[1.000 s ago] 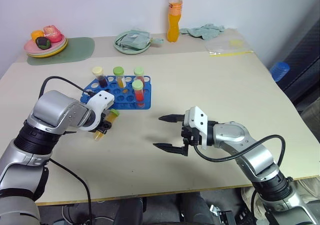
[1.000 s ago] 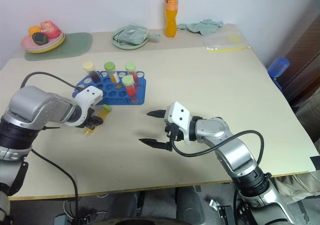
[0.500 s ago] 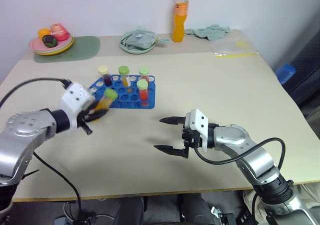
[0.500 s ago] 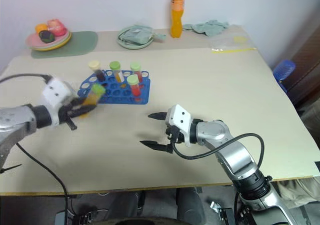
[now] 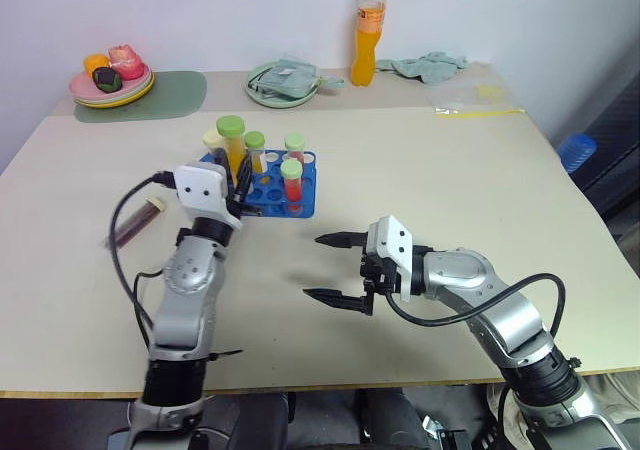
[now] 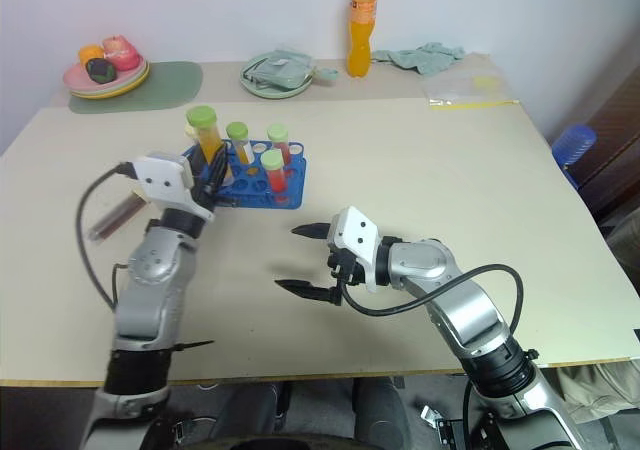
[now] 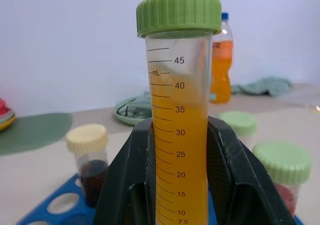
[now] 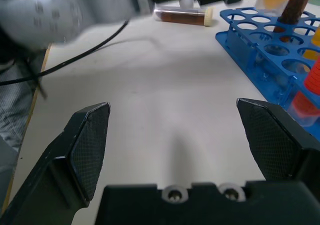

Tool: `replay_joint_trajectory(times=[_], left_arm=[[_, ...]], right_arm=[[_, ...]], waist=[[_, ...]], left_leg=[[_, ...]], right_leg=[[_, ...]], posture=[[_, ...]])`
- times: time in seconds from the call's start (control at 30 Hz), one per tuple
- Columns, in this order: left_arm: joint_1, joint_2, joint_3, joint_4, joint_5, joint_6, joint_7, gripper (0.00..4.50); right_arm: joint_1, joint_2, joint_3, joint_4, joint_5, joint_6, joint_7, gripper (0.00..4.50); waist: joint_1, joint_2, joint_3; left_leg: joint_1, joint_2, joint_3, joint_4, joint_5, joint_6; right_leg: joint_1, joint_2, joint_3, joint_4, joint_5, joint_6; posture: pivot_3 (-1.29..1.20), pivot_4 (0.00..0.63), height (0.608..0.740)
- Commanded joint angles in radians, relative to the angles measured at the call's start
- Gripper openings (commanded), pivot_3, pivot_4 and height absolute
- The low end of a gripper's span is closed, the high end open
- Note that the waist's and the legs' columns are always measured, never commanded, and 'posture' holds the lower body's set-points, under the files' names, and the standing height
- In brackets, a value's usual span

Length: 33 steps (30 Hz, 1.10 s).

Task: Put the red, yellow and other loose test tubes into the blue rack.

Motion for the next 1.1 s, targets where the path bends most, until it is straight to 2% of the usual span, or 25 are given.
replay_joint_trajectory(times=[0.03, 0.33, 1.1], left_arm=[[-0.033, 0.003, 0.008, 0.082, 0.098, -0.103, 0.074, 0.78], [-0.112, -0.035, 0.007, 0.267, 0.058, -0.167, 0.047, 0.78], [-0.159, -0.06, 0.037, 0.496, 0.043, -0.329, 0.049, 0.78]], right_arm=[[0.005, -0.001, -0.022, -0.041, 0.005, 0.001, -0.015, 4.5], [0.006, 0.002, -0.023, -0.047, 0.012, 0.005, -0.031, 4.5], [0.023, 0.051, -0.06, -0.043, 0.031, 0.017, -0.105, 4.5]], waist=[[0.0, 0.0, 0.0], [0.002, 0.0, 0.0], [0.001, 0.0, 0.0]], left_leg=[[0.0, 0.0, 0.0, 0.0, 0.0, 0.0], [0.0, -0.001, 0.0, 0.001, 0.0, 0.0], [0.0, -0.001, -0.001, 0.001, 0.0, 0.0]], right_leg=[[0.0, 0.0, 0.0, 0.0, 0.0, 0.0], [0.001, 0.0, 0.0, 0.0, 0.0, 0.0], [0.0, 0.0, 0.0, 0.0, 0.0, 0.0]], posture=[[0.0, 0.15, 0.74], [0.0, 0.15, 0.74], [0.0, 0.15, 0.74]])
